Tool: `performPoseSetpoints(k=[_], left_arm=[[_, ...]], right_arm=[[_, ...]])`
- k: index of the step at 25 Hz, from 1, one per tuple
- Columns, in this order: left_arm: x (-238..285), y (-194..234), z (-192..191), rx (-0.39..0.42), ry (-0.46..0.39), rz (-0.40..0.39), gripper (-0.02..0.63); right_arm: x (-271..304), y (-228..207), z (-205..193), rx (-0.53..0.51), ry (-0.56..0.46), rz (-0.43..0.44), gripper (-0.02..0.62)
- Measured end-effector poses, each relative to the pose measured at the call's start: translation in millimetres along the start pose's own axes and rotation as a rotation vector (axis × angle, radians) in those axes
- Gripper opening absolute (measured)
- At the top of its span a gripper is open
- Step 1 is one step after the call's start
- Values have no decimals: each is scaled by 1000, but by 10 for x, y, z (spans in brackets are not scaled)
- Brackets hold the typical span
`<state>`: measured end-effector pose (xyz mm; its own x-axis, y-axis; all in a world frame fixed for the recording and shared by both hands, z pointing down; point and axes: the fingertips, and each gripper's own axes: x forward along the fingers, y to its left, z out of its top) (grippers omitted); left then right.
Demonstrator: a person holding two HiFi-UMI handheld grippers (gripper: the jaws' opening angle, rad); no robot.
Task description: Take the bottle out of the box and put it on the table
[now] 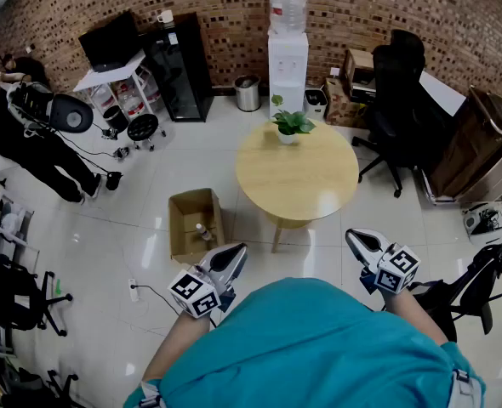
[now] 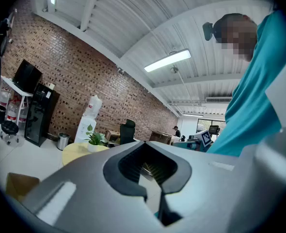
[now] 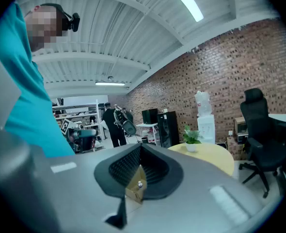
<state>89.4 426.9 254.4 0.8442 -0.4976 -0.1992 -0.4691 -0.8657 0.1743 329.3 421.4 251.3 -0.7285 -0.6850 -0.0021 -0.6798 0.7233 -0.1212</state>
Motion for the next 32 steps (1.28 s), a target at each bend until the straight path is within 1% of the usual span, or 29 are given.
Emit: performPoseSetpoints(k=[5, 8, 10, 12, 16, 19, 21, 23, 26, 28, 32], left_arm=[[-414, 295, 144, -18, -19, 33, 0], [-748, 504, 256, 2, -14, 51, 0], [-987, 664, 288, -7, -8, 70, 0], [-1199, 868, 256, -22, -8, 95, 0], [-1516, 1290, 134, -10, 8, 118, 0], [-1797, 1524, 182, -17, 13, 144, 0], [-1896, 1689, 177, -16, 17, 167, 0], [-1877, 1833, 94, -17, 19, 182, 0], [-1681, 1936, -243, -1, 34, 222, 0], [-1477, 2005, -452, 1, 49, 278, 0], [-815, 2288, -600, 30, 75, 357, 0]], right_arm=[[468, 271, 18, -8, 10, 25, 2], [804, 482, 10, -4, 17, 44, 2], [1039, 613, -24, -4, 26, 55, 2], [1294, 675, -113, 0, 35, 62, 2], [1793, 723, -385, 14, 49, 76, 2], [2182, 904, -452, 15, 74, 102, 2], [2440, 927, -520, 21, 88, 128, 2], [2602, 850, -616, 21, 91, 148, 2], [2648, 527, -903, 16, 85, 194, 2], [2698, 200, -1084, 29, 79, 238, 2], [2947, -606, -1161, 58, 65, 333, 2]])
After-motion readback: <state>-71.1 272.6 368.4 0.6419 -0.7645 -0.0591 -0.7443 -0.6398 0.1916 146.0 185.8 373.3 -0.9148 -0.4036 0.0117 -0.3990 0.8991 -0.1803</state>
